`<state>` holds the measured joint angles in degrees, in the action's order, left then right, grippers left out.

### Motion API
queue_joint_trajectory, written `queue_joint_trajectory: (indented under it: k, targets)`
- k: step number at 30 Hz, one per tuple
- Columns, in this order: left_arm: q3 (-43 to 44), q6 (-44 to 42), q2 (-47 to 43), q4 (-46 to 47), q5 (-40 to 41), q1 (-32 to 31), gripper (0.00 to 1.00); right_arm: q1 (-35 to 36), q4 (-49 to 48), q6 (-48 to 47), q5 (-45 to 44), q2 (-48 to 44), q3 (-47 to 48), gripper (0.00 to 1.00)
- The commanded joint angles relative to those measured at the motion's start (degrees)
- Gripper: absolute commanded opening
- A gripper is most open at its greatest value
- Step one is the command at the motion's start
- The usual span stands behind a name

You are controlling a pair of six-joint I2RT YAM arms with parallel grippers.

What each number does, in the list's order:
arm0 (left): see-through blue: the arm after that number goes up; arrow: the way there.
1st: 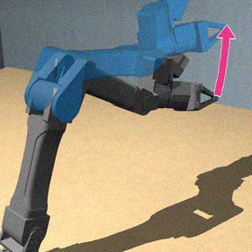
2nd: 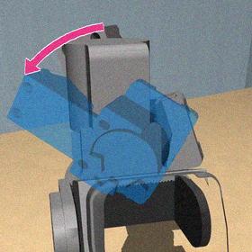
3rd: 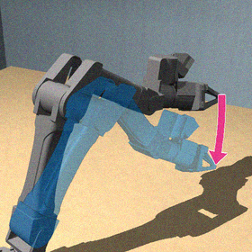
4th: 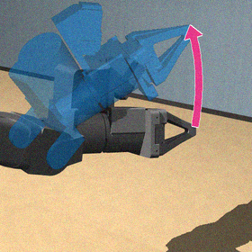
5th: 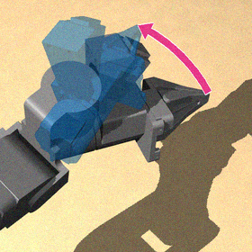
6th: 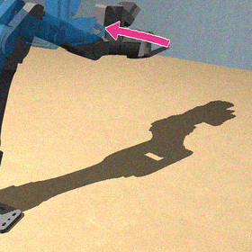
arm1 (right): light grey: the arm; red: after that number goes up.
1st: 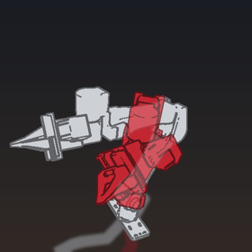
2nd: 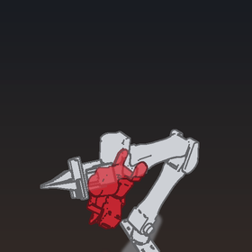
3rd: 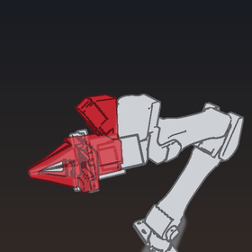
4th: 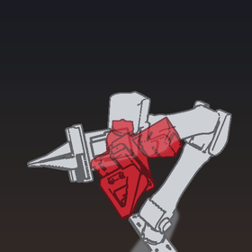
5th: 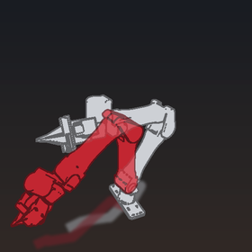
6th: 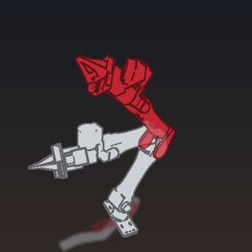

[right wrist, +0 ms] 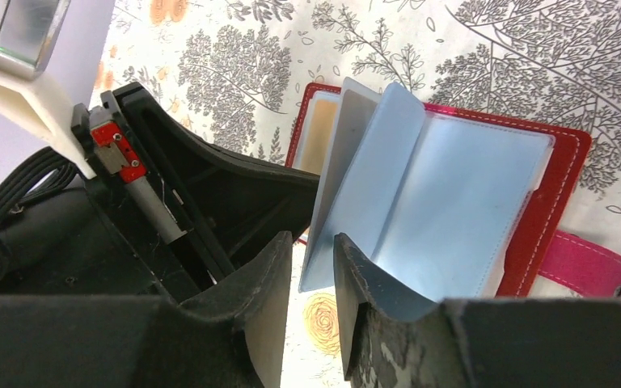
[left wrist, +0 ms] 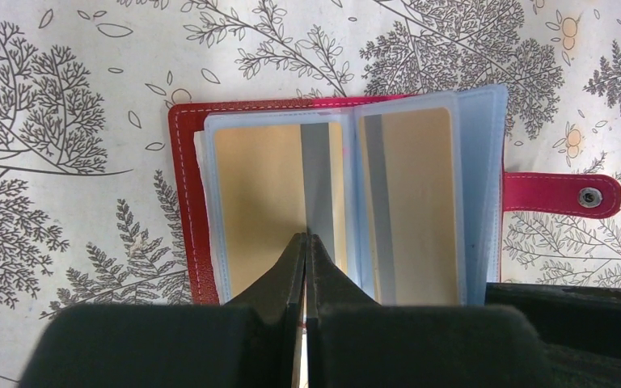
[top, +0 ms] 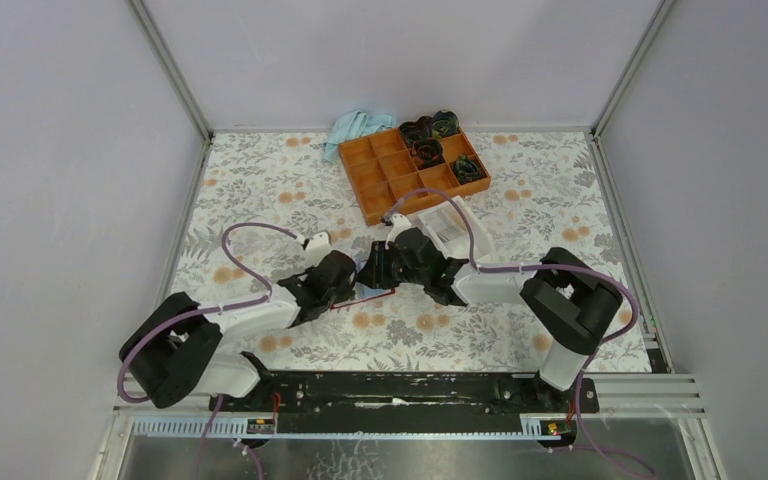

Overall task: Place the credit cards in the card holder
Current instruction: Turn over the card slot in the card holder.

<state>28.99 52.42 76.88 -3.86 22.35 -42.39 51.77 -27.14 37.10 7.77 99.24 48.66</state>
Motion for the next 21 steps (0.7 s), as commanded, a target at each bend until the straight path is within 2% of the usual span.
queue_joint_trajectory:
  k: [1, 14, 21]
  targets:
    - [-1.3, 0.7, -1.2, -1.5, 0.9, -0.4, 0.00, 0.5, -7.3, 2.6, 3.2, -1.1, -0.7, 0.34]
    - [-2.5, 1.4, -3.0, -2.6, 1.6, -0.3, 0.00, 0.5, -17.2, 8.6, 5.2, 3.5, -3.2, 0.34]
    - [-3.0, 1.6, -4.3, -3.7, 2.1, -0.4, 0.00, 0.1, -27.1, 14.9, 6.7, 8.6, -4.8, 0.33]
